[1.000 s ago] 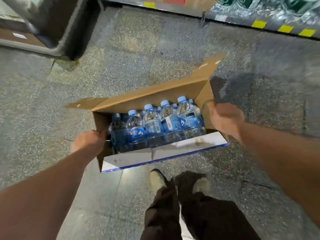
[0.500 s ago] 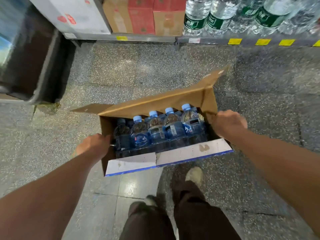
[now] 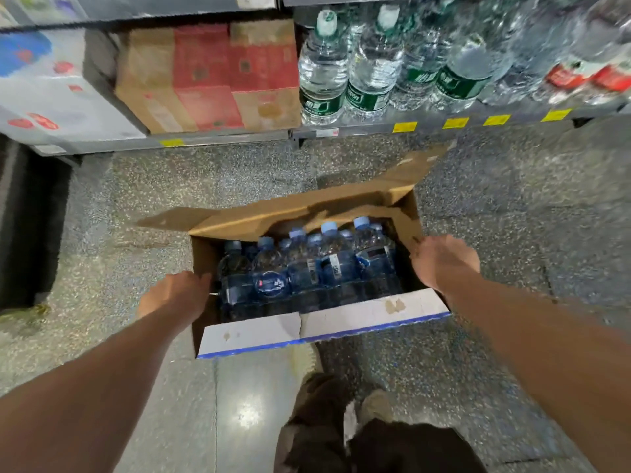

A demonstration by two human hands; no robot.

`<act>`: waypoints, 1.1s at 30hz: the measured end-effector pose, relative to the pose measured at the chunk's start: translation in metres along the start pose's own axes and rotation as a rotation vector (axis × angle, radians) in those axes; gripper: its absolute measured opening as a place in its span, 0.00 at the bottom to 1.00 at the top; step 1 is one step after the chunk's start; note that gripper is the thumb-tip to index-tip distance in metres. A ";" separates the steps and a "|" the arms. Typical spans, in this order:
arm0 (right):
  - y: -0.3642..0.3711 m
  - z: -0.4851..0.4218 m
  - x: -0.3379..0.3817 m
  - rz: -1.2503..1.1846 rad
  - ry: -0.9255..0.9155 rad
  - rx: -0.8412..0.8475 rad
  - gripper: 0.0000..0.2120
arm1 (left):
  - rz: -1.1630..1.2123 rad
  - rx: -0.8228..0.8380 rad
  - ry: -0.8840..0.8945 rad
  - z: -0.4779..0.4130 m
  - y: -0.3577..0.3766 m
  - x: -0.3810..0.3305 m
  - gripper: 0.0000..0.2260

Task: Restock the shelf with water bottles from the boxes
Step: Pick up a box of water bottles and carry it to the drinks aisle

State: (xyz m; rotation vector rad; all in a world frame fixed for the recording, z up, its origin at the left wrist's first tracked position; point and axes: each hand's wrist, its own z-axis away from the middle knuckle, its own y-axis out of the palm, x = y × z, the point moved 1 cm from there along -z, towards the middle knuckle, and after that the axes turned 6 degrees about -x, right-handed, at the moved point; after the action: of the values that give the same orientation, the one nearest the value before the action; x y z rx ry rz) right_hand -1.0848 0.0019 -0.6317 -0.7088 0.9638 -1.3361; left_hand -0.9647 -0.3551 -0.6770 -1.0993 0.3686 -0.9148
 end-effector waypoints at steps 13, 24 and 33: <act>-0.007 -0.124 -0.010 0.018 0.026 0.080 0.17 | -0.144 -0.001 0.084 -0.104 -0.038 -0.092 0.26; 0.018 -0.249 -0.019 0.022 0.072 0.126 0.20 | -0.117 0.029 0.143 -0.192 -0.017 -0.188 0.25; 0.103 -0.353 0.011 -0.014 0.168 0.093 0.25 | -0.145 0.033 0.191 -0.305 0.051 -0.250 0.27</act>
State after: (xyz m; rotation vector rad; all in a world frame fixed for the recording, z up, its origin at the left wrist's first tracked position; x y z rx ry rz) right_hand -1.3490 0.0409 -0.8854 -0.5402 1.0242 -1.4605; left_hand -1.2942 -0.3346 -0.8992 -1.0209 0.4328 -1.1553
